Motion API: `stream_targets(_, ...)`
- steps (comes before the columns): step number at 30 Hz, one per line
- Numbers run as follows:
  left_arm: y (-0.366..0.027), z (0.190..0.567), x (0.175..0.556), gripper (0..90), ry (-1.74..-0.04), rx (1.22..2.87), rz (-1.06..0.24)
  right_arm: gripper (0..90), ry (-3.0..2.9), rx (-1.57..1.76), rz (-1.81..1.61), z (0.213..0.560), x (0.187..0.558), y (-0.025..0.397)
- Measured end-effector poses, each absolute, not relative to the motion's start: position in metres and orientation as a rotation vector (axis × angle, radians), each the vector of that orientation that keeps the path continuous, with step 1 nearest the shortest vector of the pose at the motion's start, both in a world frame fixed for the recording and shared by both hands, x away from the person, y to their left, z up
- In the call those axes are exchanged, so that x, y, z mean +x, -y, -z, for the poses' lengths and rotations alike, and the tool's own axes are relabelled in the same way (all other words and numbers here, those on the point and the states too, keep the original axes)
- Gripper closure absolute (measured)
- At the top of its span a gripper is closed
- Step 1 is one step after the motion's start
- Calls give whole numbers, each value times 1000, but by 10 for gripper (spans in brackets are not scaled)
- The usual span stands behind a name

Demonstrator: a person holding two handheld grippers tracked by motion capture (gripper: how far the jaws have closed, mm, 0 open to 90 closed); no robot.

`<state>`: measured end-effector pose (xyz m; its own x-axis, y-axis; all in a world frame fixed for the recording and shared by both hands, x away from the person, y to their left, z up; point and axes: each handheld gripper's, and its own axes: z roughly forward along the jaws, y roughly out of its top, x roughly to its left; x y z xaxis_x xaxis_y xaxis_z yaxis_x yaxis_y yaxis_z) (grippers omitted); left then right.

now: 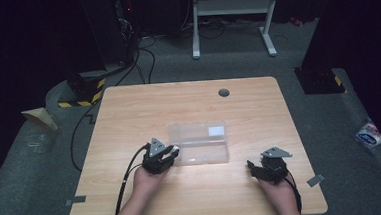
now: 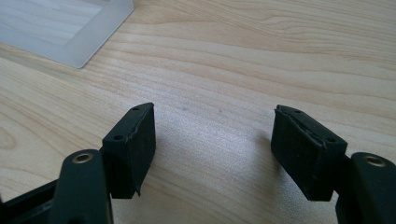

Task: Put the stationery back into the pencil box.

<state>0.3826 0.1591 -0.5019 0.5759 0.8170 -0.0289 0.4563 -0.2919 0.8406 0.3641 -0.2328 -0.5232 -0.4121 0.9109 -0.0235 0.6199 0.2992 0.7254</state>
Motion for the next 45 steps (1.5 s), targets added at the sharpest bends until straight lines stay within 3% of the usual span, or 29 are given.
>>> stream_targets(25,-151,514,388,673,-1035,1987,-578,308,-2133,1366,-896,523,363,232)
stream_targets(37,-159,506,384,500,-1018,1924,-573,309,-2136,1368,-899,523,363,232)
stream_targets(45,-169,505,381,469,-1031,1907,-548,310,-2136,1368,-898,523,363,232)
